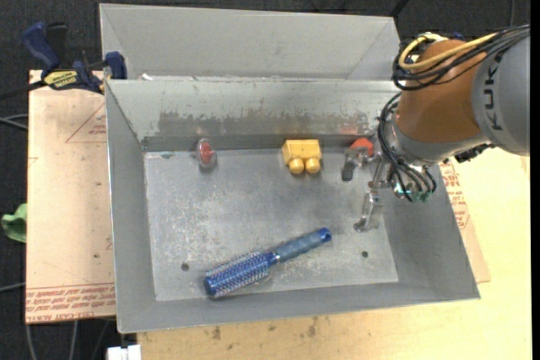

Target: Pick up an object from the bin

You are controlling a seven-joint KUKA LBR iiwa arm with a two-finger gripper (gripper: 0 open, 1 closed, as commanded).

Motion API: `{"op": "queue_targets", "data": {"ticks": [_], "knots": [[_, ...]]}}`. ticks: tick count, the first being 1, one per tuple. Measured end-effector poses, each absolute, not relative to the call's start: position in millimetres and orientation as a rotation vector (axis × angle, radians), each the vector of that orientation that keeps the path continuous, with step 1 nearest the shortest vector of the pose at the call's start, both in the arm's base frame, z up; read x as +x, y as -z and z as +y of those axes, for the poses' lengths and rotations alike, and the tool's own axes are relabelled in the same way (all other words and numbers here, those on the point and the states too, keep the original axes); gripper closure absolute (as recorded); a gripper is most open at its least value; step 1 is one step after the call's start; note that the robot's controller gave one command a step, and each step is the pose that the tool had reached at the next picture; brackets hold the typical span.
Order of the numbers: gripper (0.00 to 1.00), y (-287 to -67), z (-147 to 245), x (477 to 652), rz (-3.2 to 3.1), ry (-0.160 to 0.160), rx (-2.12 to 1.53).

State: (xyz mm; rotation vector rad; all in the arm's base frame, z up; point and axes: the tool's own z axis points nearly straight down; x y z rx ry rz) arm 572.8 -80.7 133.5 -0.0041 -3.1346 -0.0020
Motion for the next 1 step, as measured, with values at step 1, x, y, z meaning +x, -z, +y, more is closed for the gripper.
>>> {"op": "queue_targets", "data": {"ticks": [1], "knots": [[0.0,-67.6,6.2,499.2,-3.129,0.006,0.235]]}}
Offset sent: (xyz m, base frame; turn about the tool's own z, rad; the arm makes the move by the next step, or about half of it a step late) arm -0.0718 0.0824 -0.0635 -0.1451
